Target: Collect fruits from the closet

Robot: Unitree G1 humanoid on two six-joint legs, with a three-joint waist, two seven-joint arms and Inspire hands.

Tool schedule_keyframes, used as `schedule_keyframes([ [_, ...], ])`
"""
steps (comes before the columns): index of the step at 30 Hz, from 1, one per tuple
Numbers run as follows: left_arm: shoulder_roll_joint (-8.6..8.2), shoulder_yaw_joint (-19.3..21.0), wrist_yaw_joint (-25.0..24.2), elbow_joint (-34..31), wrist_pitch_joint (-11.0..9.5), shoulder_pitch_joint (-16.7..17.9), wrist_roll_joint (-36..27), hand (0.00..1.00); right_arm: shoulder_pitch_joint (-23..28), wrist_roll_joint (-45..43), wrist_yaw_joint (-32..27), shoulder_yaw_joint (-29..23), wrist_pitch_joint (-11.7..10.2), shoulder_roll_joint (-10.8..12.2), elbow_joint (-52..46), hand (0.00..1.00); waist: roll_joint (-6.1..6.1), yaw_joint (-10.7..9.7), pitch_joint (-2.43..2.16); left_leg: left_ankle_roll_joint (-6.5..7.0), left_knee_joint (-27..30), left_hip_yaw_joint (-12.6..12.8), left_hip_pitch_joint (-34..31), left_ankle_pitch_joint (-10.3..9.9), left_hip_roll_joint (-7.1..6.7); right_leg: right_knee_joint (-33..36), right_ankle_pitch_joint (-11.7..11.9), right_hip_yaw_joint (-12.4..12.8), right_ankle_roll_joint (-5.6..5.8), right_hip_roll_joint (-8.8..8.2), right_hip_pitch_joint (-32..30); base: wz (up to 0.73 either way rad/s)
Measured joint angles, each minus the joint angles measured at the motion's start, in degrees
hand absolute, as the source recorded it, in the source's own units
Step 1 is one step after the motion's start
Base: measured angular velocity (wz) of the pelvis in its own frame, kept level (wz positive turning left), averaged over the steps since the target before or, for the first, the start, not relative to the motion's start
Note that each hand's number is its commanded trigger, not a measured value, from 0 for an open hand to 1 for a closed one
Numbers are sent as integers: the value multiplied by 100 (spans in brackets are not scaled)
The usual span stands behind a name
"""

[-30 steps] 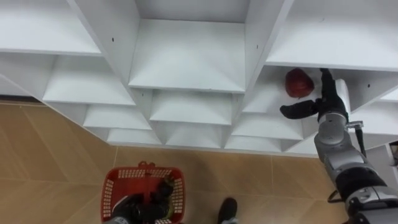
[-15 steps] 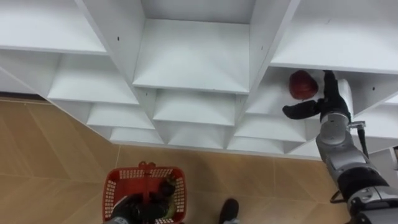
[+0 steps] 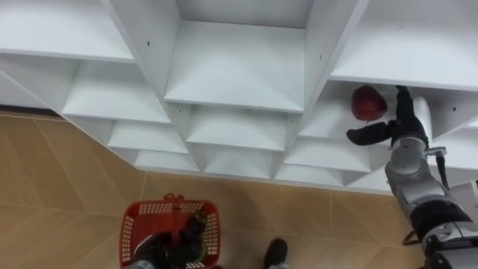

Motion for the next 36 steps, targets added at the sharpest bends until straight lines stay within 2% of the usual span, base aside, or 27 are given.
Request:
schedule_keyframes([
  [3, 0, 0, -1, 0, -37, 1, 0, 100, -11, -2, 1, -34, 0, -6, 9, 0, -3, 2, 4, 0, -4, -2, -24, 0, 1, -1, -2, 1, 2, 0, -20, 3],
  [9, -1, -11, -8, 0, -78, -9, -1, 100, -222, 19, 5, -34, -4, -6, 234, 0, -37, 2, 51, 0, -52, -1, -32, 0, -1, -3, -7, 1, 8, 0, -50, 0],
  [15, 25, -227, -20, 1, -81, -8, -3, 100, -334, 55, 39, -32, -9, -28, 401, 0, -33, 1, 58, 2, -82, 7, -29, 1, -1, -1, -18, -2, 26, -3, -58, 0],
  [23, 48, -289, -45, 0, -82, -47, 0, 100, -372, 47, 70, -23, -9, -125, 403, 0, -34, 17, 65, 5, -95, 11, -66, 3, 0, -3, -37, -3, 42, -5, -93, 0],
  [24, 61, -344, -45, 0, -82, -49, 1, 100, -379, 47, 72, -23, -8, -138, 404, 3, -33, 17, 66, 5, -95, 11, -72, 3, 1, -3, -38, -4, 41, -4, -97, 0],
  [25, 64, -355, -45, 0, -82, -48, 1, 100, -382, 47, 74, -22, -8, -142, 404, 36, -32, 17, 67, 5, -95, 11, -76, 3, 2, -4, -39, -6, 41, -3, -101, 0],
  [26, 64, -356, -46, 0, -82, -48, 0, 100, -386, 48, 74, -22, -8, -143, 404, 78, -32, 17, 67, 5, -95, 10, -81, 3, 3, -3, -39, -6, 41, -3, -105, 0],
  [27, 66, -356, -45, 0, -82, -50, 0, 100, -402, 49, 73, -22, -8, -145, 403, 100, -32, 16, 67, 5, -91, 11, -100, 3, 3, -2, -38, -5, 40, -4, -121, 0],
  [32, 71, -368, -45, 0, -82, -58, -1, 100, -456, 40, -1, -11, -9, -174, 403, 100, -34, 17, 68, 7, -89, 16, -131, 6, 2, -1, -35, -5, 36, -6, -151, 0],
  [36, 79, -401, -45, -1, -82, -58, 0, 100, -466, 45, -11, -5, -7, -334, 407, 100, -34, 24, 68, 7, -94, 18, -130, 6, 4, -2, -36, -7, 37, -4, -153, 0],
])
